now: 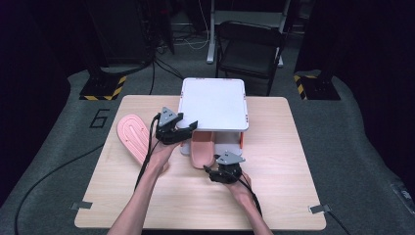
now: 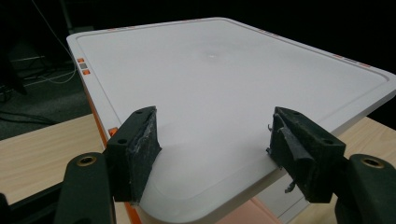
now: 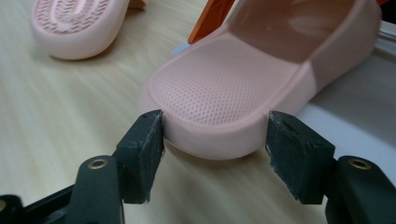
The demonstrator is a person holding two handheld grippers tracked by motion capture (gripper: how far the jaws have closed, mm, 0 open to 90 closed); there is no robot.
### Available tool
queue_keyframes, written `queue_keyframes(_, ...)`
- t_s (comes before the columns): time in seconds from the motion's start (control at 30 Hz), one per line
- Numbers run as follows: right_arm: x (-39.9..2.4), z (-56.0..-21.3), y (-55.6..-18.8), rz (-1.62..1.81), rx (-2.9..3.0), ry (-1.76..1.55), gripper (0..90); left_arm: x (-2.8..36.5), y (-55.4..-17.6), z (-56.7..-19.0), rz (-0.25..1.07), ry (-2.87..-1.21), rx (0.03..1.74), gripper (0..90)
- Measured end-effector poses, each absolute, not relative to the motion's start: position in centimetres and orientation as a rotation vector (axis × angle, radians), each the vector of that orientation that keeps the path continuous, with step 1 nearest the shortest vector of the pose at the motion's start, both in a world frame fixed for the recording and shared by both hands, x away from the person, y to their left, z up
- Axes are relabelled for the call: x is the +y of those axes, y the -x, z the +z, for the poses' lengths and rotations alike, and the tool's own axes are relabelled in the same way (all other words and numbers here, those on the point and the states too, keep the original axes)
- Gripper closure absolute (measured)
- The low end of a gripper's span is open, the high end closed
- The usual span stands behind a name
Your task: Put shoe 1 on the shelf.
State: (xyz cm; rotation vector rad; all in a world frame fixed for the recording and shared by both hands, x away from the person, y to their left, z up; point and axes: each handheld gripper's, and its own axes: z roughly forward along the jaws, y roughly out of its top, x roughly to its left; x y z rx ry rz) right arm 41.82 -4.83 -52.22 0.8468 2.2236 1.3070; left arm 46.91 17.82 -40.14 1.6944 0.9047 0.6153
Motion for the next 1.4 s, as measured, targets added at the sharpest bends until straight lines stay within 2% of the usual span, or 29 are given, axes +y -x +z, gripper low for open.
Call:
queue_keyframes(0.3, -2.5, -52.0, -44.8, 1.255, 2.196, -0.894, 36.4, 17.9, -47.0, -40.1, 0.608, -1.7, 0.901, 32.1)
queue_keyframes(0.33, -2.4, -51.9, -45.0, 1.224, 2.196, -0.888, 31.4, 17.9, -46.9, -40.1, 0.605, -1.704, 0.9, 32.1)
queue_keyframes(0.5, -2.4, -52.0, -45.0, 1.201, 2.152, -0.93, 27.7, 17.9, -47.0, -40.2, 0.612, -1.693, 0.902, 32.1)
queue_keyframes(0.53, -2.3, -52.2, -45.2, 1.218, 2.126, -0.957, 22.9, 17.9, -47.0, -40.1, 0.608, -1.701, 0.898, 32.1)
queue_keyframes(0.67, -2.1, -52.2, -45.0, 1.282, 2.122, -0.998, 19.7, 17.9, -47.0, -40.2, 0.612, -1.693, 0.901, 32.1)
queue_keyframes(0.73, -1.4, -52.2, -44.6, 1.301, 2.073, -1.029, 15.2, 17.9, -47.0, -40.2, 0.606, -1.697, 0.899, 32.1)
queue_keyframes(0.83, -1.1, -52.3, -44.8, 1.261, 2.086, -1.046, 15.2, 17.9, -46.9, -40.1, 0.605, -1.703, 0.896, 32.1)
queue_keyframes(1.1, -0.9, -52.3, -46.2, 1.278, 2.132, -1.068, 23.9, 18.0, -46.9, -40.1, 0.607, -1.706, 0.895, 32.1)
queue_keyframes(1.13, -1.2, -52.3, -46.4, 1.294, 2.145, -1.068, 28.8, 18.0, -46.9, -40.1, 0.606, -1.704, 0.896, 32.1)
queue_keyframes(1.17, -1.2, -52.3, -46.4, 1.294, 2.145, -1.068, 28.8, 18.0, -46.9, -40.1, 0.606, -1.704, 0.896, 32.1)
queue_keyframes(1.23, -1.6, -52.4, -46.8, 1.28, 2.166, -1.013, 39.5, 17.9, -46.9, -40.2, 0.616, -1.694, 0.899, 32.2)
queue_keyframes(1.4, -1.7, -52.3, -46.9, 1.268, 2.189, -0.973, 38.7, 17.9, -47.0, -40.2, 0.609, -1.694, 0.901, 32.2)
